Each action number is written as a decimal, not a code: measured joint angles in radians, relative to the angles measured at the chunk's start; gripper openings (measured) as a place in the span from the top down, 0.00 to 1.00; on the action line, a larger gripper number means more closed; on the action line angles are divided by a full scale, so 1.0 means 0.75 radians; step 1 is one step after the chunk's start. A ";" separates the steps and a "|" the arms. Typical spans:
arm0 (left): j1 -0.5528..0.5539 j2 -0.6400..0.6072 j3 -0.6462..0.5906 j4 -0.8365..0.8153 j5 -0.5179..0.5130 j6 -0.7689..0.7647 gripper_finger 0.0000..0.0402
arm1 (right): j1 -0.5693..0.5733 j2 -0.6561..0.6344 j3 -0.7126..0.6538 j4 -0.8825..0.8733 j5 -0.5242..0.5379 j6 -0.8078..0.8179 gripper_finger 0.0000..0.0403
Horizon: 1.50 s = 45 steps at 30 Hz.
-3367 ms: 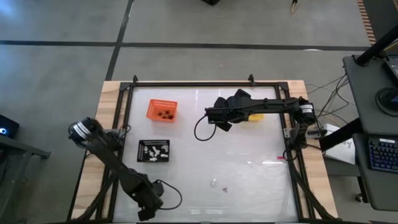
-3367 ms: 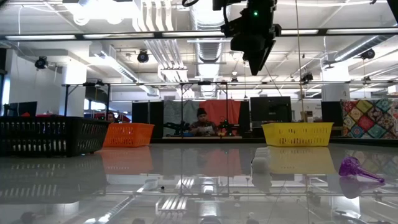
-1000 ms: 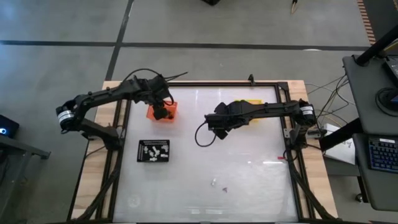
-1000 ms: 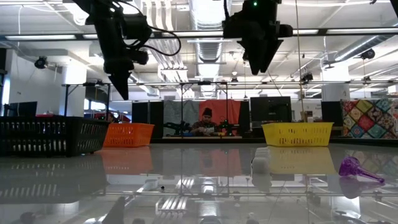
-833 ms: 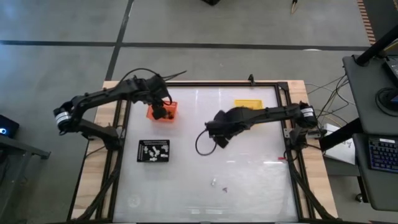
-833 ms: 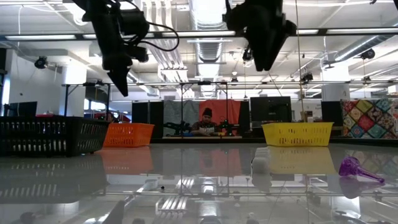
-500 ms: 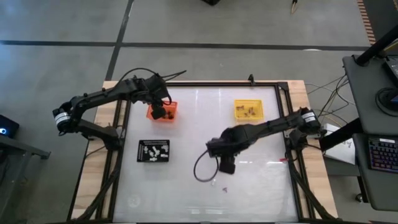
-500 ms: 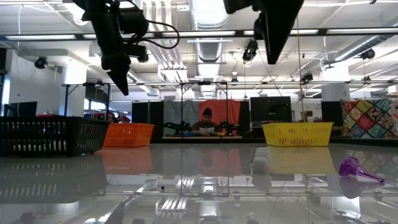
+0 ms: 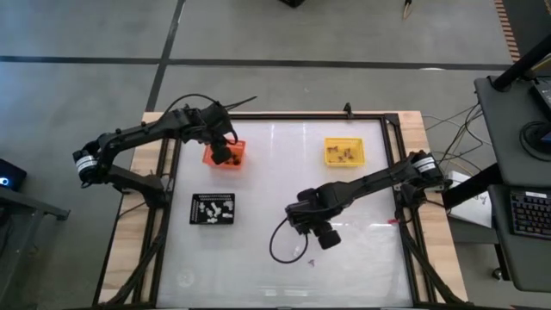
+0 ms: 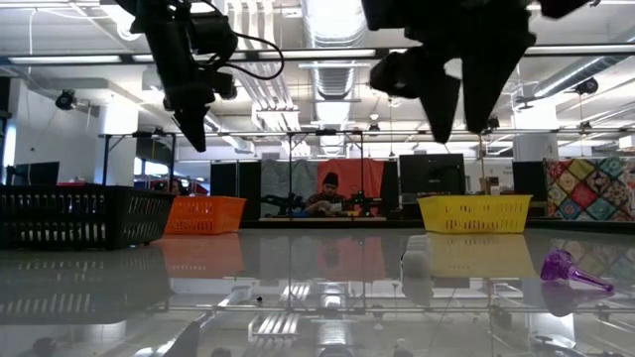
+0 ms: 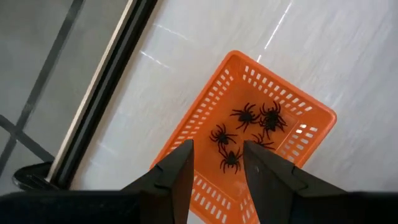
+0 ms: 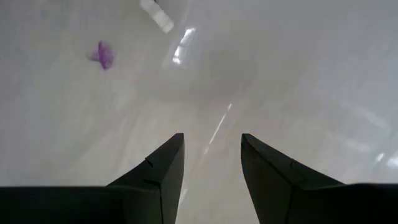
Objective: Sort Halloween decoration
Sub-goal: Put the white skeleton toy into the black bin
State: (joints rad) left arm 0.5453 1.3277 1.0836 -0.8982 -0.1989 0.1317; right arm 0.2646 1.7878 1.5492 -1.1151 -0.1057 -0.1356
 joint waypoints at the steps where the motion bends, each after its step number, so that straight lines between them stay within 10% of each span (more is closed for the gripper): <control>1: 0.000 0.000 0.001 0.000 0.000 -0.023 0.70 | 0.000 0.002 -0.012 0.033 0.000 -0.033 0.63; 45: -0.025 -0.002 0.001 -0.074 0.115 -0.436 0.70 | 0.066 0.003 -0.568 1.197 -0.214 0.002 0.63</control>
State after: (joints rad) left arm 0.5262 1.3262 1.0840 -0.9537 -0.1126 -0.1953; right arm 0.3141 1.7899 1.1235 -0.2173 -0.2661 -0.1340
